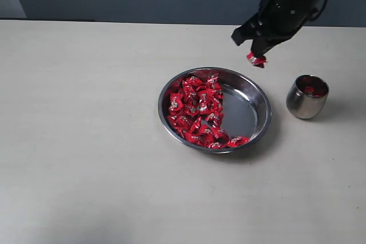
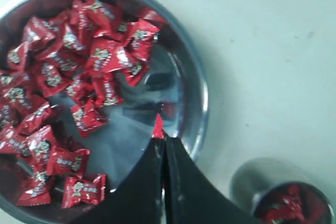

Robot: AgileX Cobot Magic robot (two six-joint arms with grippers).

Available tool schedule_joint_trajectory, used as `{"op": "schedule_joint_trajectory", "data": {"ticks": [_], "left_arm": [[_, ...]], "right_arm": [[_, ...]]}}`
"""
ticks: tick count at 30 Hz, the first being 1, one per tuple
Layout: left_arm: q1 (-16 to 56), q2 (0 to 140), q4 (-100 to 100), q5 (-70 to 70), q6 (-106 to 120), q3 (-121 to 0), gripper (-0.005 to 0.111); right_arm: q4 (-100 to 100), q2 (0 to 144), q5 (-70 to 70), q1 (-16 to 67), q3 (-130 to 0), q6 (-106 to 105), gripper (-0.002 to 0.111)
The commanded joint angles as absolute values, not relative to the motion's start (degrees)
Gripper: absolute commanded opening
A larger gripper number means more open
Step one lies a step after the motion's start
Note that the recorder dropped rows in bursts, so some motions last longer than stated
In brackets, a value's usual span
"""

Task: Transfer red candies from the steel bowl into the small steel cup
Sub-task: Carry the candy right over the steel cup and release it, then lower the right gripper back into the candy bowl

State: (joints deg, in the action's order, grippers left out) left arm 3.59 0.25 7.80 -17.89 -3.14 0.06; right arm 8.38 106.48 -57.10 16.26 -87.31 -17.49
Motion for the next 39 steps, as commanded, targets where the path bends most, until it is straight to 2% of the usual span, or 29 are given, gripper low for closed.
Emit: {"op": "schedule_joint_trajectory", "data": {"ticks": [1, 8, 23, 30, 39], "left_arm": [[4.19, 0.0, 7.77, -17.69, -3.46, 0.0, 0.0], [4.19, 0.0, 7.77, -17.69, -3.46, 0.0, 0.0], [4.19, 0.0, 7.77, -17.69, -3.46, 0.0, 0.0], [4.19, 0.0, 7.77, -17.69, -3.46, 0.0, 0.0], [4.19, 0.0, 7.77, -17.69, -3.46, 0.0, 0.0]], "right_arm": [[6.46, 104.72, -58.5, 11.01, -87.11, -14.81, -0.001], [0.78, 105.04, -61.81, 6.72, -87.11, -10.79, -0.001], [-6.02, 112.44, -64.91, 6.72, -87.11, -7.06, 0.0], [-6.51, 112.44, -65.31, 6.72, -87.11, -7.06, 0.03], [-3.13, 110.42, -62.0, 7.51, -87.11, -7.68, 0.031]]}}
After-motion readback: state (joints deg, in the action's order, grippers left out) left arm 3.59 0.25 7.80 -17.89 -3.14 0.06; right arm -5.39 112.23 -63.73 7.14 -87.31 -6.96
